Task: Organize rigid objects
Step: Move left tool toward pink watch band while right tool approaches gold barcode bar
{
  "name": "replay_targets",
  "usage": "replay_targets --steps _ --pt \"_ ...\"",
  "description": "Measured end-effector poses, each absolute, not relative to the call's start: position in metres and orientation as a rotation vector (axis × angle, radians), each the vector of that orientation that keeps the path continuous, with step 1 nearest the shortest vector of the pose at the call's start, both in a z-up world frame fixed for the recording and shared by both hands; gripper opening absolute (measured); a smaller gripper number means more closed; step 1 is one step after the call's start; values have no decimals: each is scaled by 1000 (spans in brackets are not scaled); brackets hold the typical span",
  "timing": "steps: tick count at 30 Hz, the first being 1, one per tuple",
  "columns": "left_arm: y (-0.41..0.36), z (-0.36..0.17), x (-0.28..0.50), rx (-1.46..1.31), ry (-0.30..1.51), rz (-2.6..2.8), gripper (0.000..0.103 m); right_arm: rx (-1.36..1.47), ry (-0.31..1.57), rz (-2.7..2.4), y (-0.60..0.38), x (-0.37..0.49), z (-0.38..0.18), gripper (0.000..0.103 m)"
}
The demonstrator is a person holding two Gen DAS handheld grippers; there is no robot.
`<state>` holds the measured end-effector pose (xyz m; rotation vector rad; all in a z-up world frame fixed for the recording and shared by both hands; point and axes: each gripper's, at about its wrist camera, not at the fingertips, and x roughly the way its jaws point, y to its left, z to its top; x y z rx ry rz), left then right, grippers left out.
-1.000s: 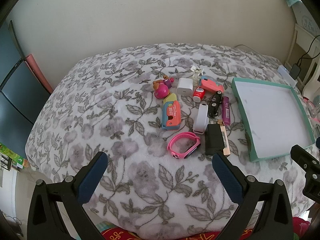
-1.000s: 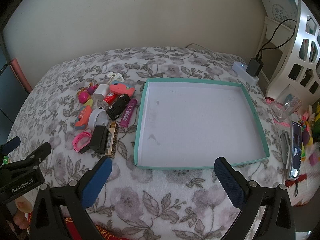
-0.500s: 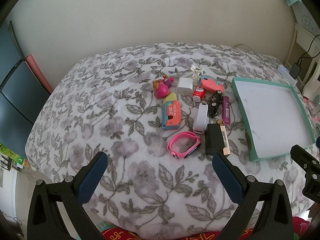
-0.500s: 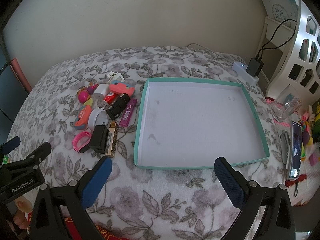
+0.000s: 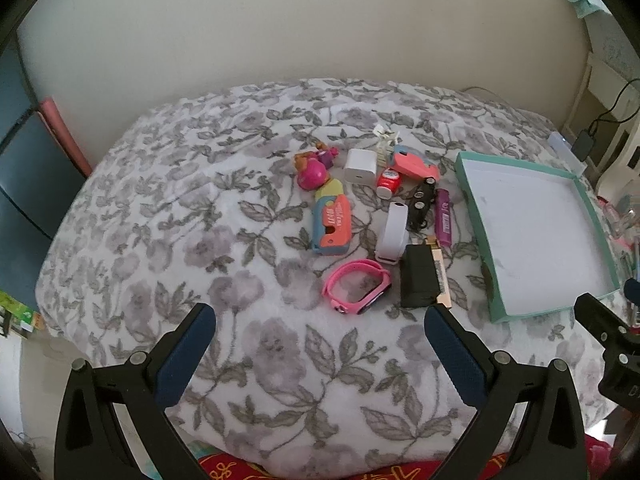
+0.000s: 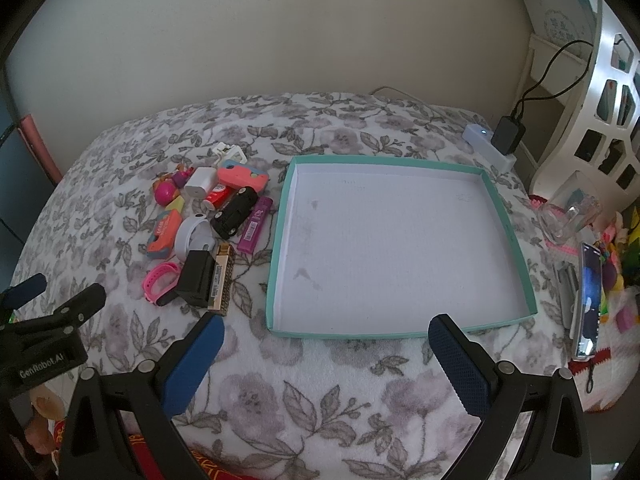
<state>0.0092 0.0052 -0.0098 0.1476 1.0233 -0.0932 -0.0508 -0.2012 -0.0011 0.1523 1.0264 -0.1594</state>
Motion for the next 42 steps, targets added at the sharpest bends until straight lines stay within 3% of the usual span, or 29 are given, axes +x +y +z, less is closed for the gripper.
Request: replay_targets --steps 7,15,32,42 --pt "6 21 43 120 950 -71 103 145 1015 -104 -191 -19 16 103" --pt "25 0 92 -45 1137 -4 103 227 1129 -28 -167 29 -10 103" --pt "28 -77 104 -13 1253 12 100 238 1321 33 -139 58 -78 62" --pt "16 -106 104 27 1308 -10 95 260 1317 50 -140 61 -79 54"
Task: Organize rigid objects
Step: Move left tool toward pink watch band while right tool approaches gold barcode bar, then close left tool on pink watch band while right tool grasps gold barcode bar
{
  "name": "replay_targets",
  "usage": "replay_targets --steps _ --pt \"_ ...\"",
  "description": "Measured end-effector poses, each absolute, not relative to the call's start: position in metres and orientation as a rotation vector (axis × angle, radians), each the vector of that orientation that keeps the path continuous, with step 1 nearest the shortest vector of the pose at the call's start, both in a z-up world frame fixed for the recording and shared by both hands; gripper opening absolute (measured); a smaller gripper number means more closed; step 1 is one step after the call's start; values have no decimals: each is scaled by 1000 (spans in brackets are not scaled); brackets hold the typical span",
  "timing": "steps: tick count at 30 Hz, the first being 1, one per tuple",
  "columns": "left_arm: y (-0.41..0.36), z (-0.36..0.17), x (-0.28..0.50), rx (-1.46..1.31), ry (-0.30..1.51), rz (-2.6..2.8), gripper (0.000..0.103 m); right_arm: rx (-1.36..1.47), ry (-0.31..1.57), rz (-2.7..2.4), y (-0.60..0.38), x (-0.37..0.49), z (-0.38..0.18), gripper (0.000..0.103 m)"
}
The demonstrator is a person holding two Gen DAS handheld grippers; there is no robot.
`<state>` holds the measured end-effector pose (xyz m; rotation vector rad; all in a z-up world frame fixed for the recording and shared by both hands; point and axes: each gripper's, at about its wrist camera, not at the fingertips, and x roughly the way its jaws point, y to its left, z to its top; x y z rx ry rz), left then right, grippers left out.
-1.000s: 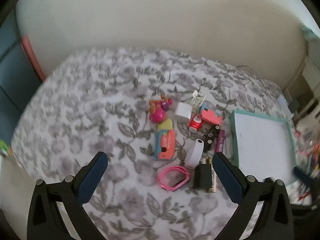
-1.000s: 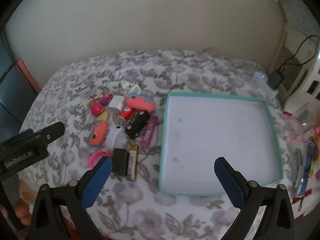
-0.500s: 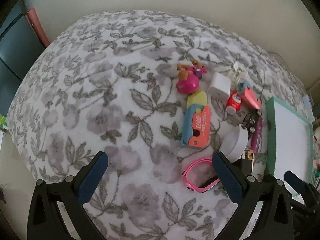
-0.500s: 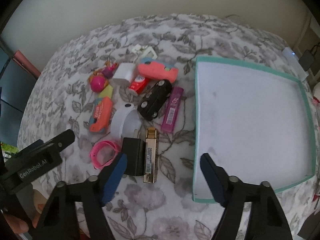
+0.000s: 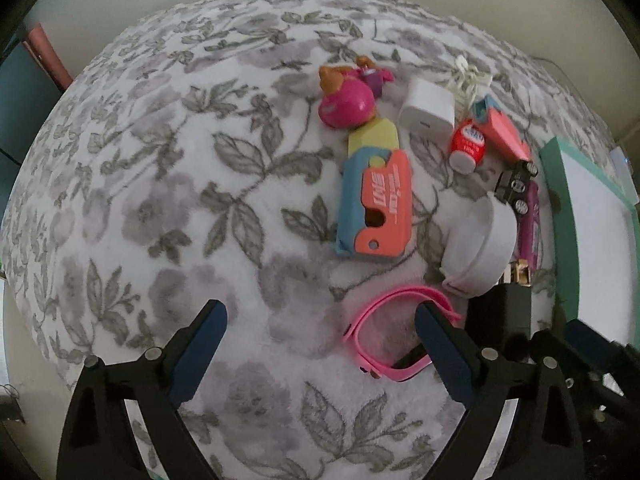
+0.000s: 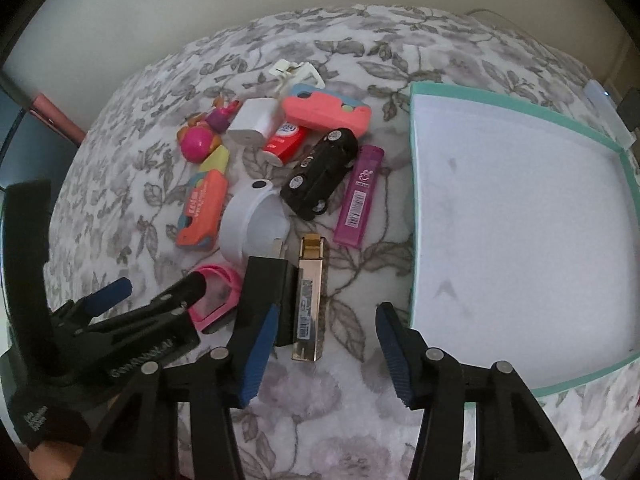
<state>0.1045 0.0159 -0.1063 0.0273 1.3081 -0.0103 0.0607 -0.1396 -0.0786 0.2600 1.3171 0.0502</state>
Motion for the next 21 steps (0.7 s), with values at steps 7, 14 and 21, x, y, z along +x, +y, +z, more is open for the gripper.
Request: replay_targets --steps 7,14,21 --pt "1 -121 104 88 1334 -37 76 229 1311 76 -132 60 -77 48" --pt "-7 -121 102 76 1315 -58 47 235 1297 69 -135 60 -73 43" --pt "17 -117 107 1 1310 -3 27 237 1314 55 -137 60 -78 39"
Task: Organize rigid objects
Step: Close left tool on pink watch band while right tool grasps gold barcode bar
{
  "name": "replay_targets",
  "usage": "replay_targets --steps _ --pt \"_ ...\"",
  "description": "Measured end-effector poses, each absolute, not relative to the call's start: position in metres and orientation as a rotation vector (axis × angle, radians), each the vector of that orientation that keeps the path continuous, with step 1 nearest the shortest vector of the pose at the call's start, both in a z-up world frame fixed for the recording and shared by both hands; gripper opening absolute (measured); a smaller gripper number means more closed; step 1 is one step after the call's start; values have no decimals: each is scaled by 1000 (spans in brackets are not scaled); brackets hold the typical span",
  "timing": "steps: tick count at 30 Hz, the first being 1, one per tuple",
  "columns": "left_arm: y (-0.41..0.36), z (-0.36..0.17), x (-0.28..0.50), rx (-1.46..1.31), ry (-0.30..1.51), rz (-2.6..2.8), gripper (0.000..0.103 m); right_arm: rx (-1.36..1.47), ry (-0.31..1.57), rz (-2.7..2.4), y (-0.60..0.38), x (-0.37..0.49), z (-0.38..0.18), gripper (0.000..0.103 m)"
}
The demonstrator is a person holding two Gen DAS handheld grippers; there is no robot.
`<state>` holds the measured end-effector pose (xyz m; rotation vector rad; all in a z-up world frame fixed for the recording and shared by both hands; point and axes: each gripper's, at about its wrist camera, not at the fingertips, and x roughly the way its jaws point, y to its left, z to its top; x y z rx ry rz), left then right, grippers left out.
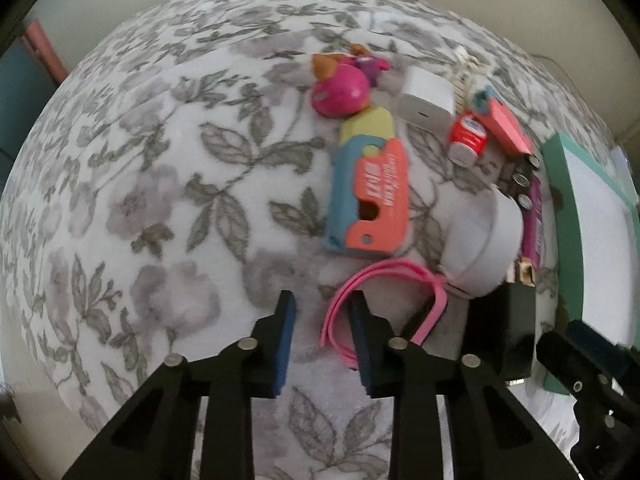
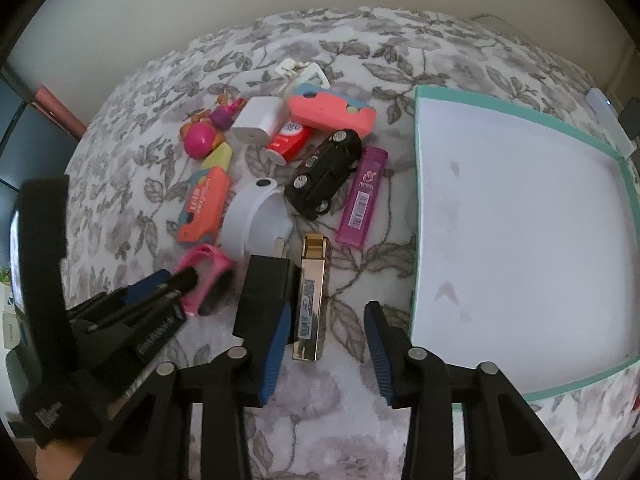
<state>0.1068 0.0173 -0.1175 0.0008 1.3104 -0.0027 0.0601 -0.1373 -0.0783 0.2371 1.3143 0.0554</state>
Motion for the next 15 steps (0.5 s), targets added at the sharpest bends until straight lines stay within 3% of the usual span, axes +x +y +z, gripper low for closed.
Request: replay_targets --steps 15 --pt "40 -120 104 41 1299 33 26 134 1369 72 -115 62 -99 29"
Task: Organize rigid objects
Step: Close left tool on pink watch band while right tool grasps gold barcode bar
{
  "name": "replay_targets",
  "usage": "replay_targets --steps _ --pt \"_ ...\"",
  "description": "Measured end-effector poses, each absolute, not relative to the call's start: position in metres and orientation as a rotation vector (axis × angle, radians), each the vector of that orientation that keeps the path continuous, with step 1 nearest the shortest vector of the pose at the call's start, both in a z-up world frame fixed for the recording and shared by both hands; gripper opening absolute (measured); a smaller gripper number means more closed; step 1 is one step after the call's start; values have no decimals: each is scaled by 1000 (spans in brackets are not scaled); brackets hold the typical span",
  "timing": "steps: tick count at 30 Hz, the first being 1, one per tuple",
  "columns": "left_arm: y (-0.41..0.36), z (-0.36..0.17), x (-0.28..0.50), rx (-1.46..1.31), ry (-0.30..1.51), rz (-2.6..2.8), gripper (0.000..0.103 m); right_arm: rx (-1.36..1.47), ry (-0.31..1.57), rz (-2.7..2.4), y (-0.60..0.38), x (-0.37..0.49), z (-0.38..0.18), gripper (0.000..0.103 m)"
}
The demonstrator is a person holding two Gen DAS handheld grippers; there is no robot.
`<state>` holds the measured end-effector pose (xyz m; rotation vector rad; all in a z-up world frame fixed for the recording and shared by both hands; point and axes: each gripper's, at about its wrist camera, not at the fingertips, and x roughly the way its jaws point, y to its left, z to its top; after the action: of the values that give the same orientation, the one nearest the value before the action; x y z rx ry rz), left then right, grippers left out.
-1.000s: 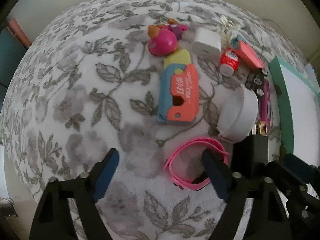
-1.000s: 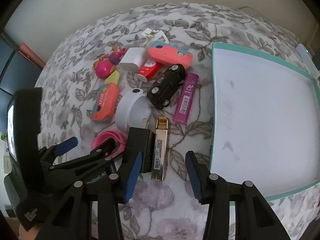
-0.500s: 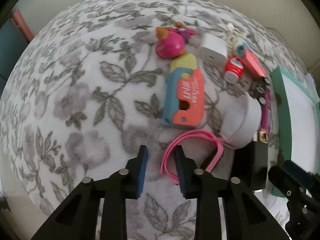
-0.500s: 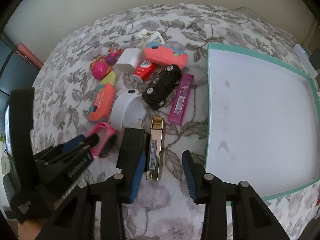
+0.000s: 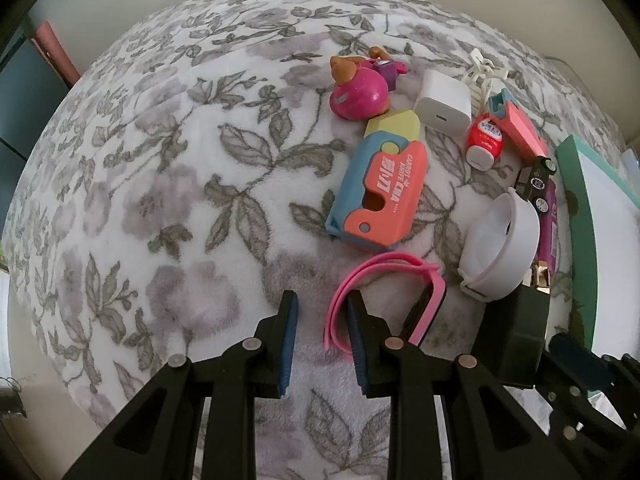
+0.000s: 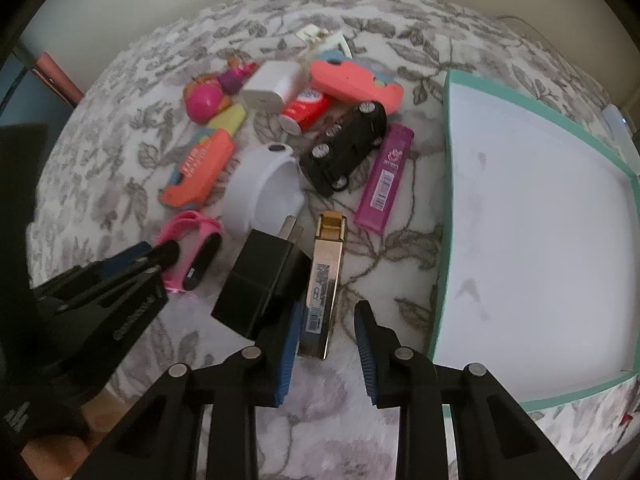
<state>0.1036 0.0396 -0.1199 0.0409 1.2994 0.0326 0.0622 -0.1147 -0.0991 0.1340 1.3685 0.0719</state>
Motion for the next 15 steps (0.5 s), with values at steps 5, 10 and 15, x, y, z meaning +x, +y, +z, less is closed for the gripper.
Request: replay_targets --steps 5,10,15 --pt "37 -121 103 51 1297 36 26 136 1391 77 -116 68 -111 23" --pt "30 -121 102 87 1297 52 26 72 1376 65 -110 68 -112 21" --pt "16 -121 102 144 1281 65 26 13 1358 59 -105 68 -112 21"
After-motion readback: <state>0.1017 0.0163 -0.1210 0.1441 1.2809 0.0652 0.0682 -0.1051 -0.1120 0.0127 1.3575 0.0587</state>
